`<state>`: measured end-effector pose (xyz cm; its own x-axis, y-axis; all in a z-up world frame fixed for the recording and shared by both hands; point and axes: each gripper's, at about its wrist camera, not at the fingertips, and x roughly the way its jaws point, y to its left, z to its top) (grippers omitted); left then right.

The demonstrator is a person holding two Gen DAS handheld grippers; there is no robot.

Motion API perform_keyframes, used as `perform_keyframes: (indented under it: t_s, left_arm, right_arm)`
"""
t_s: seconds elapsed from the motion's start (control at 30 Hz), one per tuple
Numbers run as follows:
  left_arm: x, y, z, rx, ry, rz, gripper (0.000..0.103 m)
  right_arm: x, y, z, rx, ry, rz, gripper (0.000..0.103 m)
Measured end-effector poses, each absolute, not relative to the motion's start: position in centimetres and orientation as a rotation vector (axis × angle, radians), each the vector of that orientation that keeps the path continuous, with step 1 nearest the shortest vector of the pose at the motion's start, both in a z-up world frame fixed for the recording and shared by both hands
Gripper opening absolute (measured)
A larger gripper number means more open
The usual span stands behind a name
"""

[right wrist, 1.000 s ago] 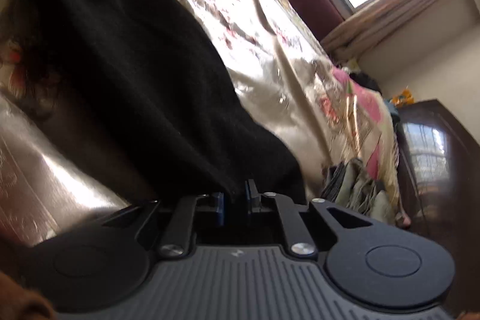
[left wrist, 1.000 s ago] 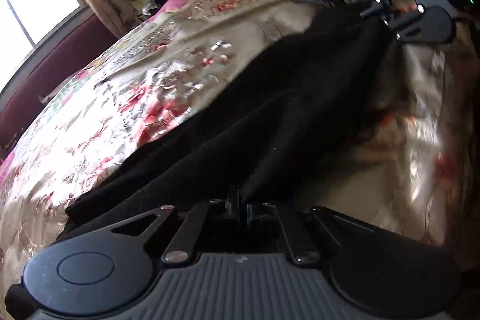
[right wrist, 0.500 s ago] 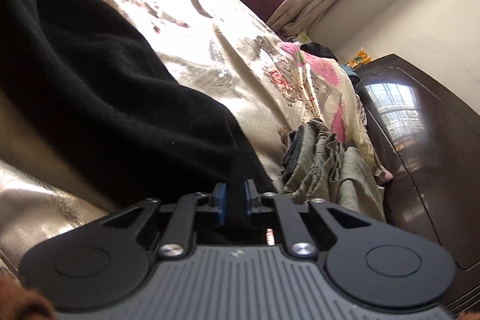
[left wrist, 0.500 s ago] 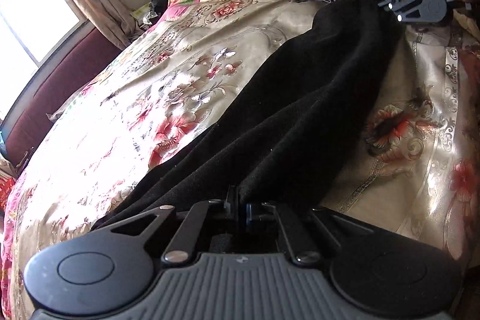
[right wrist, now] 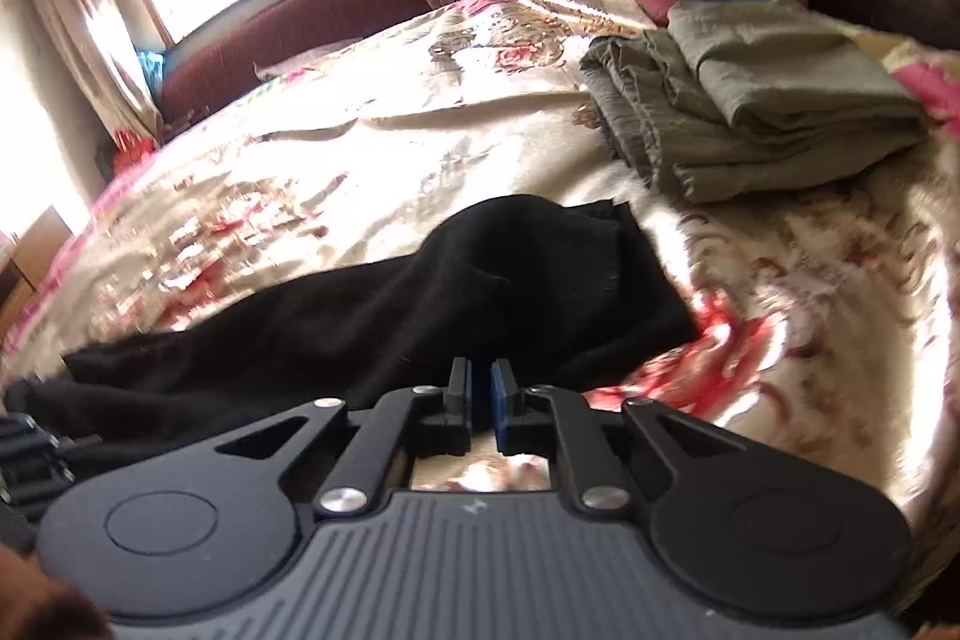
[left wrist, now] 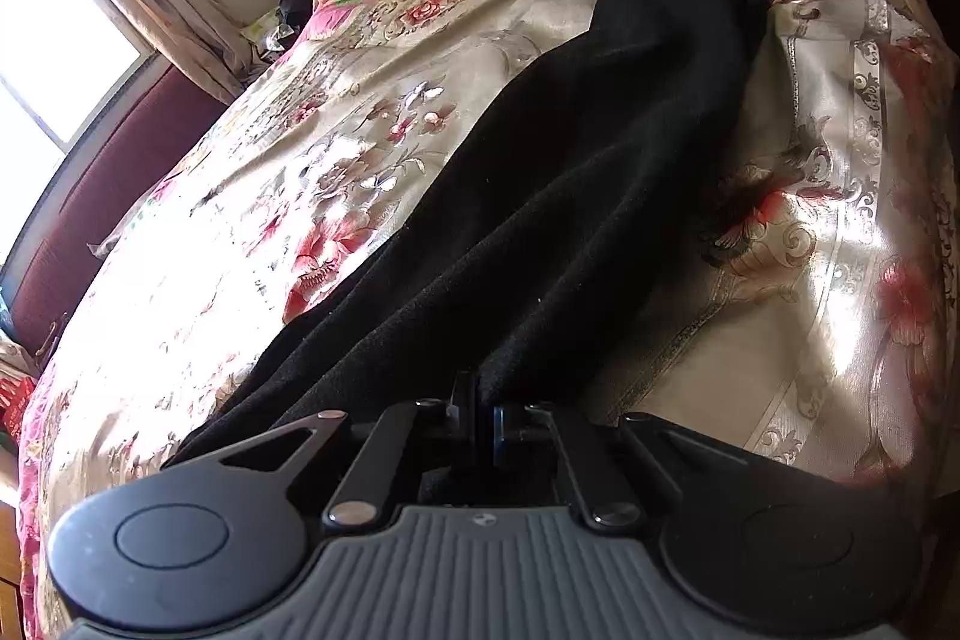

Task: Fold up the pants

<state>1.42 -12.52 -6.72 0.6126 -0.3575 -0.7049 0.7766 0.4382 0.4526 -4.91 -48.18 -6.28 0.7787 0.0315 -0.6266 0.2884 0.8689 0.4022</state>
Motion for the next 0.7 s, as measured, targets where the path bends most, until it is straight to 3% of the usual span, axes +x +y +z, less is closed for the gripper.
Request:
perform_keyframes:
  t_s: [0.23,0.33,0.5,0.57,0.63,0.7]
  left_arm:
    - [1.3,-12.3,-6.7,0.847,0.554,-0.753,0.021]
    - [1.4,-12.2,-6.7,0.841,0.552,-0.759,0.021]
    - [1.3,-12.0,-6.8,0.827,0.555,-0.755,0.021]
    - [1.2,-12.0,-7.0,0.838,0.551,-0.756,0.021]
    - [1.2,-12.1,-7.1,0.846,0.550,-0.757,0.021]
    - [1.2,-12.2,-7.1,0.847,0.553,-0.755,0.021]
  right_arm:
    - [-2.8,-48.4,-8.2,0.826,0.616,-0.089,0.012]
    - [-2.0,-49.2,-9.5,0.930,0.597,-0.082,0.022]
    - [-1.8,-50.9,-11.1,1.068,0.502,-0.157,0.021]
    - [-1.9,-51.8,-11.4,1.089,0.448,-0.190,0.020]
    - [-1.7,-52.8,-11.8,1.140,0.405,-0.204,0.010]
    - [-2.0,-53.8,-11.9,1.195,0.335,-0.231,0.007]
